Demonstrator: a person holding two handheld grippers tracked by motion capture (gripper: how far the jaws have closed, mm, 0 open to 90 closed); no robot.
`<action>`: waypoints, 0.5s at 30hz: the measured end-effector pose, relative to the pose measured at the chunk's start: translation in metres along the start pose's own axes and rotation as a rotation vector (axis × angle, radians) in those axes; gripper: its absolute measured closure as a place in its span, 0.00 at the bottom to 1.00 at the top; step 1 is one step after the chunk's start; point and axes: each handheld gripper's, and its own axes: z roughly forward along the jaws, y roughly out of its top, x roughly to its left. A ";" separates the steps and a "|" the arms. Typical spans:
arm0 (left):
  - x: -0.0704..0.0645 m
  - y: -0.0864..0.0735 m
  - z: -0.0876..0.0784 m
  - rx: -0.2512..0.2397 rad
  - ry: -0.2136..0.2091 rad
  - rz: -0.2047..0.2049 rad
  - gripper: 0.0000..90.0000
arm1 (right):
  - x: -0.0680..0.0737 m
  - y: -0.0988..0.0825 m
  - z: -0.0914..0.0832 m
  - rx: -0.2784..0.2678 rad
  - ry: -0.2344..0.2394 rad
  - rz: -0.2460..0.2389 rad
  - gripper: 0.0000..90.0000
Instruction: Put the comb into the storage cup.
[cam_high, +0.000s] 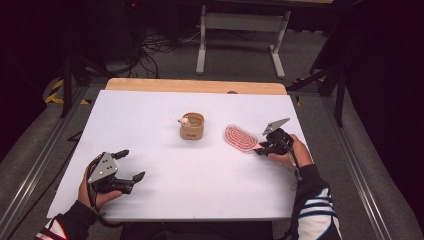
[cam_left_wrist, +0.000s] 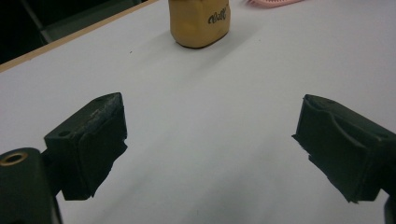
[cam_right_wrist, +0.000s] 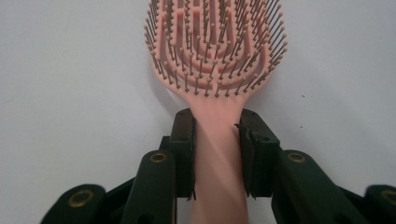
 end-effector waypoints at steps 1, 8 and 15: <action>0.000 0.000 0.000 -0.001 0.001 0.000 0.11 | 0.000 -0.001 0.000 -0.005 -0.001 0.001 0.77; 0.000 0.000 -0.001 0.000 0.001 0.002 0.11 | 0.001 -0.008 -0.002 -0.045 -0.002 0.028 0.77; 0.001 0.000 -0.001 0.001 0.001 0.001 0.11 | 0.004 -0.011 -0.007 -0.085 -0.021 0.027 0.77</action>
